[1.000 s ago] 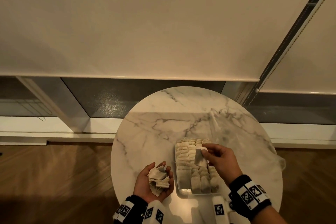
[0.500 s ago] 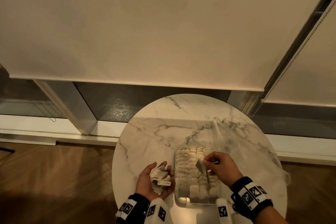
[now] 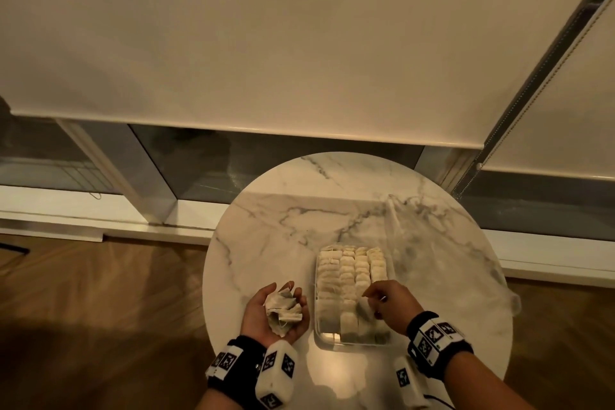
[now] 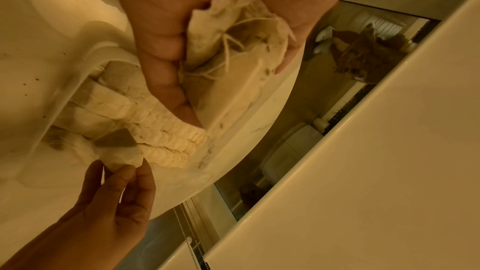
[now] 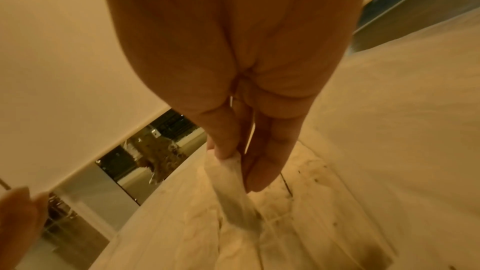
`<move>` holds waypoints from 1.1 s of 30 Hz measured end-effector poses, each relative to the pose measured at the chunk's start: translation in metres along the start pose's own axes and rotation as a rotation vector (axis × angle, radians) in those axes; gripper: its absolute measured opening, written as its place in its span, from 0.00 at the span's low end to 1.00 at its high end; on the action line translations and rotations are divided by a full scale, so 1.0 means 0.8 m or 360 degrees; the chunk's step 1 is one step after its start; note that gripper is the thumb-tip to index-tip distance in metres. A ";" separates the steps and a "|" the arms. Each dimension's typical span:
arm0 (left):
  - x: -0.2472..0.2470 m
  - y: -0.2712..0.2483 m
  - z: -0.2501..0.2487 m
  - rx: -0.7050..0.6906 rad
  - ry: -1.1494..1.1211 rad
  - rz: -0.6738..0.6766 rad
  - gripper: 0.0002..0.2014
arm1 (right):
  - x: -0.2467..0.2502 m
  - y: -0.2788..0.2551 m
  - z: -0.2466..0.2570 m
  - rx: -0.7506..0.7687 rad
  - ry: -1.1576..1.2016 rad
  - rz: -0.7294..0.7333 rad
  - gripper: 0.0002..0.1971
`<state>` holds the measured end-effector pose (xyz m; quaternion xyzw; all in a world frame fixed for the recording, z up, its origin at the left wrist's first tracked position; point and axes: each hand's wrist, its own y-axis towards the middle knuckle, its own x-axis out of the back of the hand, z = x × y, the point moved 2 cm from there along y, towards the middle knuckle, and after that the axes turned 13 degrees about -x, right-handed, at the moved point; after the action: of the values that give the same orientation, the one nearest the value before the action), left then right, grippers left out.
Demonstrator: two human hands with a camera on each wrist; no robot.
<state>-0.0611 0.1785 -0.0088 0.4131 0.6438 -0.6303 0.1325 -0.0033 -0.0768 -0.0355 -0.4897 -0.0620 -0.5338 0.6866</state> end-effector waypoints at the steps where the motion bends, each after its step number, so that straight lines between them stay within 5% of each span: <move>1: 0.002 -0.001 0.000 -0.0006 -0.0005 -0.0001 0.13 | -0.003 0.000 0.003 0.0021 -0.0061 0.0028 0.13; 11: 0.022 -0.013 -0.004 -0.0022 -0.0052 -0.0033 0.14 | 0.007 0.003 0.014 0.0145 -0.0519 0.0091 0.11; 24: 0.032 -0.017 -0.011 -0.0031 -0.0046 -0.0075 0.13 | 0.011 0.006 -0.021 -0.0061 -0.0833 0.0098 0.09; 33: 0.024 -0.009 -0.009 0.0012 -0.0014 -0.0076 0.14 | 0.002 0.008 -0.015 -0.0041 -0.1140 -0.0129 0.13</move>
<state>-0.0755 0.1934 -0.0156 0.3954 0.6506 -0.6374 0.1188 -0.0026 -0.0875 -0.0449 -0.6514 -0.3113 -0.3561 0.5933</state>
